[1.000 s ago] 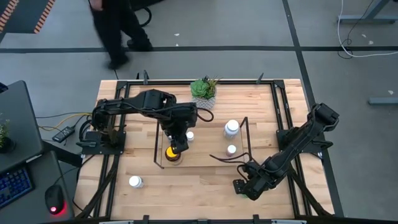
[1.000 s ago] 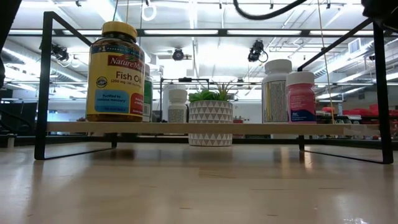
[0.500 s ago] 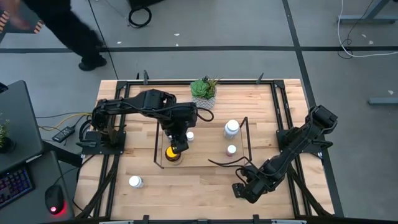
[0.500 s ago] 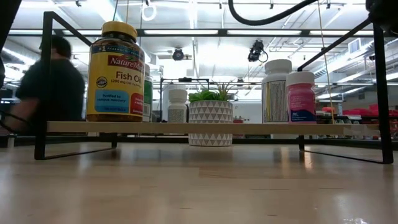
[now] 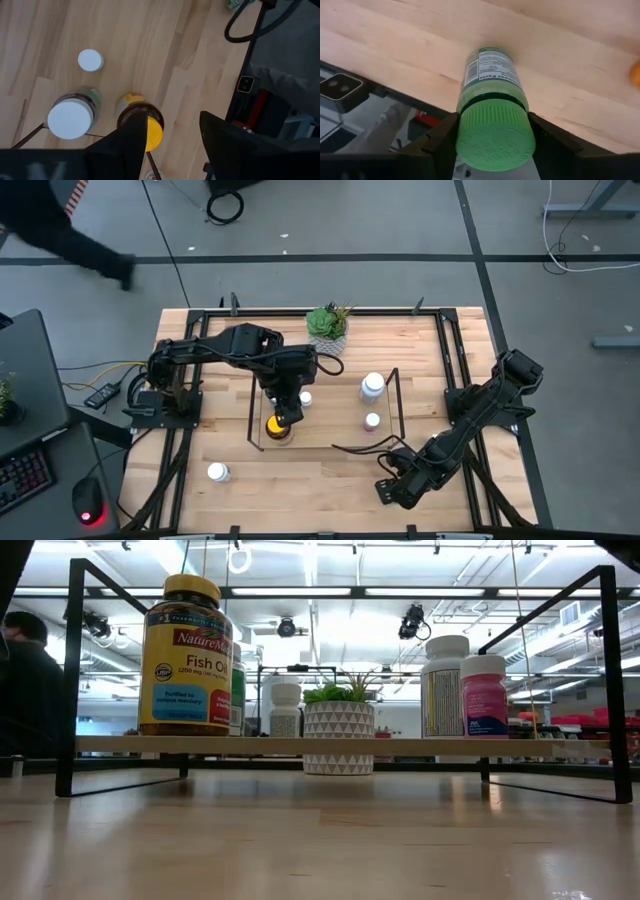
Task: Pick and place medicine bottles onto shelf by color
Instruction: Put the small green medicine bottle on the shelf
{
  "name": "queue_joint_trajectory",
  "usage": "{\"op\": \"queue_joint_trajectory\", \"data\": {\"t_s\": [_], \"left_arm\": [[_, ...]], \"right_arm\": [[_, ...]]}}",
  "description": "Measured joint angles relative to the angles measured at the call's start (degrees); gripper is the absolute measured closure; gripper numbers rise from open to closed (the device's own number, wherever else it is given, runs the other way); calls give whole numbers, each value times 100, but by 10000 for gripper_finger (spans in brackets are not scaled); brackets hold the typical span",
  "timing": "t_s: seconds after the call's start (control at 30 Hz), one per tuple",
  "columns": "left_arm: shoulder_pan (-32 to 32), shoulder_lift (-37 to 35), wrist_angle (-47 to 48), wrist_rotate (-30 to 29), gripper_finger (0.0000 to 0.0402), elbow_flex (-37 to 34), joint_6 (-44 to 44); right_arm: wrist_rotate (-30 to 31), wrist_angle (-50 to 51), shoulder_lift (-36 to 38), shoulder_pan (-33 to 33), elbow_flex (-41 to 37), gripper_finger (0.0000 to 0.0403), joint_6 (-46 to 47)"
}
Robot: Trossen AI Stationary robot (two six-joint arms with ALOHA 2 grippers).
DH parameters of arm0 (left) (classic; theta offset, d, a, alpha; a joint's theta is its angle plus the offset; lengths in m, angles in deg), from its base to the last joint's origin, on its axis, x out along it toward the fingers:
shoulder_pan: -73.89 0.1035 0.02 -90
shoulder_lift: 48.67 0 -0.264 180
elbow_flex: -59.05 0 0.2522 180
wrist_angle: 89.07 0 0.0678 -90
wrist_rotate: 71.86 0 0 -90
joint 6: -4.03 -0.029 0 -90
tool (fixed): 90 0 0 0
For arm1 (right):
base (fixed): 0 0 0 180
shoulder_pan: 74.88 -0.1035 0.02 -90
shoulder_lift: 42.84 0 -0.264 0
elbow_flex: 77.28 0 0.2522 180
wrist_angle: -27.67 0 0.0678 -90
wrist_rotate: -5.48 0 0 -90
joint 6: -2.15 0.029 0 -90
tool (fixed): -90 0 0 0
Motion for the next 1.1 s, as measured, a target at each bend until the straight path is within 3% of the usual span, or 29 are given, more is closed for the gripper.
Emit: {"op": "queue_joint_trajectory", "data": {"t_s": [0.5, 0.83, 1.1], "left_arm": [[0, 0, 0, -2, 220, 0, 9], [0, -16, 6, 7, 223, -3, 159], [146, -419, 19, -47, 229, 243, 438]], "right_arm": [[174, 694, -4, 421, 972, 188, -1122], [515, 1385, -4, 1680, 1796, 188, -3322], [517, 1462, -12, 2826, 2259, 188, -5241]]}}
